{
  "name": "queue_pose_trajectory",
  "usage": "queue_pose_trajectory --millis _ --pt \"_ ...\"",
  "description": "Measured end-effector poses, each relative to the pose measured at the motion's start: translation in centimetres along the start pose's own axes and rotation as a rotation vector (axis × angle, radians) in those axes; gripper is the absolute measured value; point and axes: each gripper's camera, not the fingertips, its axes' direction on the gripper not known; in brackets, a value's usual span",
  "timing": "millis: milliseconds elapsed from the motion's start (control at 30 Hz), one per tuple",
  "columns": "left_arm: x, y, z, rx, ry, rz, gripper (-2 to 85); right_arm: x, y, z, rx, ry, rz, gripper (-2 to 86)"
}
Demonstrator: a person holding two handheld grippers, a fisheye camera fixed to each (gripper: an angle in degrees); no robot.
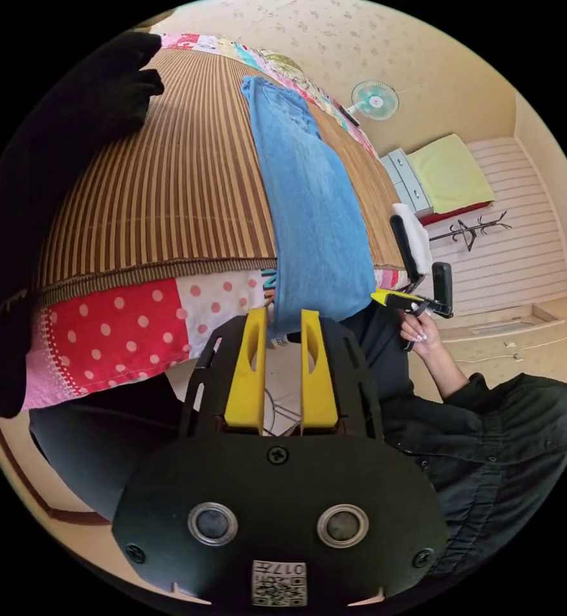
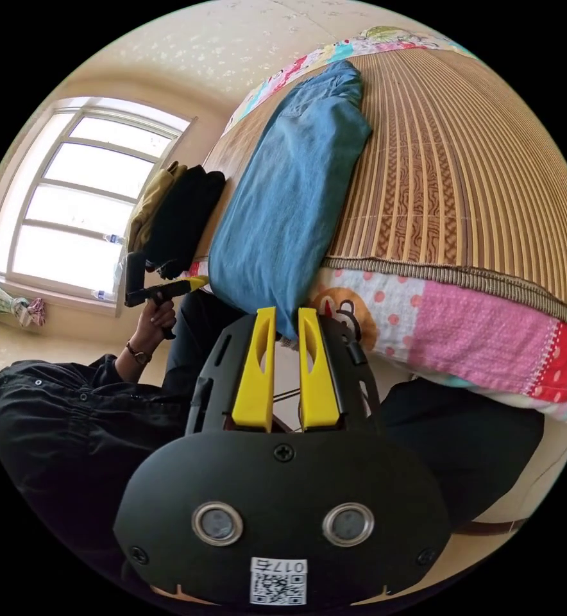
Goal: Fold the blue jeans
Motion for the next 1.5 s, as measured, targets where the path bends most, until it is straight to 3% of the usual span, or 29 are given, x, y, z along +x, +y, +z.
queue_pose_trajectory --millis 100,333,533,700,833,1000,1167,1267,1500 --pt "-1.6 -1.0 -0.8 0.073 0.054 -0.004 9.1 1.3 -0.8 -0.8 0.055 -0.088 0.015 7.8" --pt "-3.4 -0.9 2.7 0.029 0.160 -0.026 7.8 3.8 -1.1 1.4 0.042 -0.369 0.088 9.3" --pt "-3.7 -2.2 3.5 0.000 0.155 -0.016 7.1 5.5 0.7 -2.1 0.155 -0.358 0.121 9.6" --pt "-3.3 -2.3 5.1 -0.023 0.214 0.037 7.5 4.9 1.2 -2.6 0.120 -0.347 0.044 12.0" --pt "-1.8 -2.7 6.0 -0.059 0.139 0.097 7.1 2.1 0.3 -1.5 0.096 -0.301 -0.048 14.3" --pt "-2.7 -2.1 7.3 -0.052 0.228 0.038 6.4 0.9 0.2 -0.3 0.107 -0.288 -0.053 13.7" --pt "-0.7 -0.3 8.1 0.004 0.155 0.056 4.8 1.4 1.4 1.2 0.116 -0.440 -0.066 10.2" --pt "-1.5 0.7 8.4 0.006 0.261 0.018 2.0 0.8 1.4 2.4 0.039 -0.453 -0.055 5.1" --pt "3.4 3.9 0.8 0.117 0.491 0.204 -0.5 -2.7 5.6 -4.4 0.221 -0.658 -0.158 3.0"
